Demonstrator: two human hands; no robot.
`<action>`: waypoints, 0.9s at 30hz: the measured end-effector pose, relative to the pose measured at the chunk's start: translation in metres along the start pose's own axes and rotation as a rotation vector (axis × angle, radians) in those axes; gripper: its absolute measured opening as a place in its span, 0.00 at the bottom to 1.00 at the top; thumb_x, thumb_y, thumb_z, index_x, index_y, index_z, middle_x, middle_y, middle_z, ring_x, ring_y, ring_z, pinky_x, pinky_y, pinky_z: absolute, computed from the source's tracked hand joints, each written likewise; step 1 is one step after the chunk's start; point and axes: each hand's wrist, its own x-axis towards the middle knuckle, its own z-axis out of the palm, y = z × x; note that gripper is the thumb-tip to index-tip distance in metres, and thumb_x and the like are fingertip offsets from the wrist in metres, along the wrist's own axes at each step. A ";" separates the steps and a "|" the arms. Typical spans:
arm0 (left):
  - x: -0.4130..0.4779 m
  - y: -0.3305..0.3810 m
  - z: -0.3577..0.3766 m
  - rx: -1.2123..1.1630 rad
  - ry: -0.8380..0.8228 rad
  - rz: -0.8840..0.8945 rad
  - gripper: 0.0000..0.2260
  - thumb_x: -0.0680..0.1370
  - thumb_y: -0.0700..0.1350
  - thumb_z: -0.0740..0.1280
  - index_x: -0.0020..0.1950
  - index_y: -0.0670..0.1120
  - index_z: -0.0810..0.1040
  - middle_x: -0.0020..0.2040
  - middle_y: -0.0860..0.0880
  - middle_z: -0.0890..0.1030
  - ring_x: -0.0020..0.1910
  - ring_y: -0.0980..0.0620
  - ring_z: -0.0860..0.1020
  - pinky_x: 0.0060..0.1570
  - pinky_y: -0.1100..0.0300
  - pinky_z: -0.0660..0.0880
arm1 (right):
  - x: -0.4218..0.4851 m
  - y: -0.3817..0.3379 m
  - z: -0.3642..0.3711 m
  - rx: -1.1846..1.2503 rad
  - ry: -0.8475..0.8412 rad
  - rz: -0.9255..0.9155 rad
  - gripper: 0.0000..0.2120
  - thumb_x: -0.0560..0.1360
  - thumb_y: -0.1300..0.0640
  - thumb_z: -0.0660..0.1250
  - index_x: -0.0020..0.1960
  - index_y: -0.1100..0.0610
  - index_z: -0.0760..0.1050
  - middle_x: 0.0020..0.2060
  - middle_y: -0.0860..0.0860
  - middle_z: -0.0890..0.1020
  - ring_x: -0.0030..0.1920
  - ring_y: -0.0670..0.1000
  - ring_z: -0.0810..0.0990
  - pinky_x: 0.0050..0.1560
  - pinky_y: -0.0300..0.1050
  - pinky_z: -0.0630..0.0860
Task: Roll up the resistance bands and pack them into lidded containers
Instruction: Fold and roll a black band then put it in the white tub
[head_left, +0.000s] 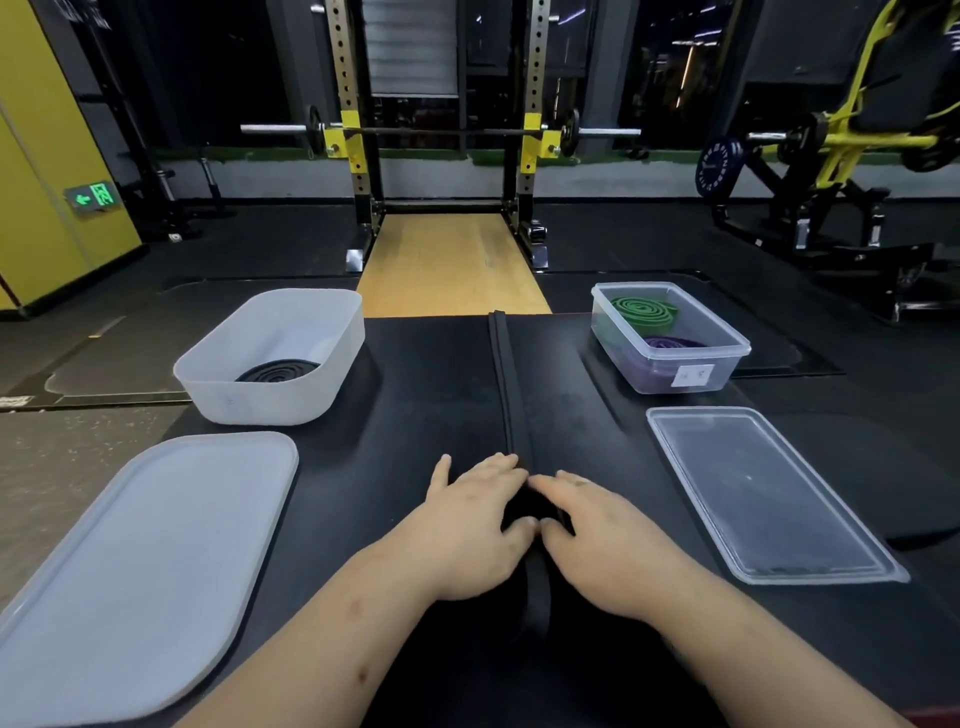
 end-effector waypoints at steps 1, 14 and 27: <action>-0.004 0.003 0.001 0.023 0.000 -0.002 0.28 0.85 0.58 0.55 0.83 0.51 0.55 0.84 0.55 0.51 0.81 0.61 0.43 0.79 0.45 0.36 | -0.003 0.002 0.000 0.004 -0.013 -0.011 0.26 0.84 0.53 0.59 0.82 0.45 0.60 0.81 0.46 0.61 0.82 0.42 0.52 0.76 0.36 0.50; -0.073 0.029 0.025 0.070 0.040 -0.018 0.29 0.85 0.59 0.51 0.84 0.52 0.49 0.84 0.56 0.50 0.81 0.63 0.43 0.80 0.48 0.38 | -0.051 -0.003 0.004 -0.091 -0.094 -0.163 0.28 0.84 0.50 0.61 0.82 0.47 0.59 0.82 0.43 0.59 0.82 0.43 0.49 0.80 0.38 0.46; -0.111 0.045 0.035 -0.362 0.276 -0.102 0.10 0.82 0.53 0.66 0.63 0.62 0.73 0.64 0.62 0.80 0.70 0.65 0.71 0.74 0.57 0.65 | -0.087 -0.005 0.010 0.049 0.009 -0.145 0.21 0.84 0.52 0.60 0.77 0.41 0.69 0.76 0.39 0.71 0.79 0.39 0.59 0.78 0.36 0.51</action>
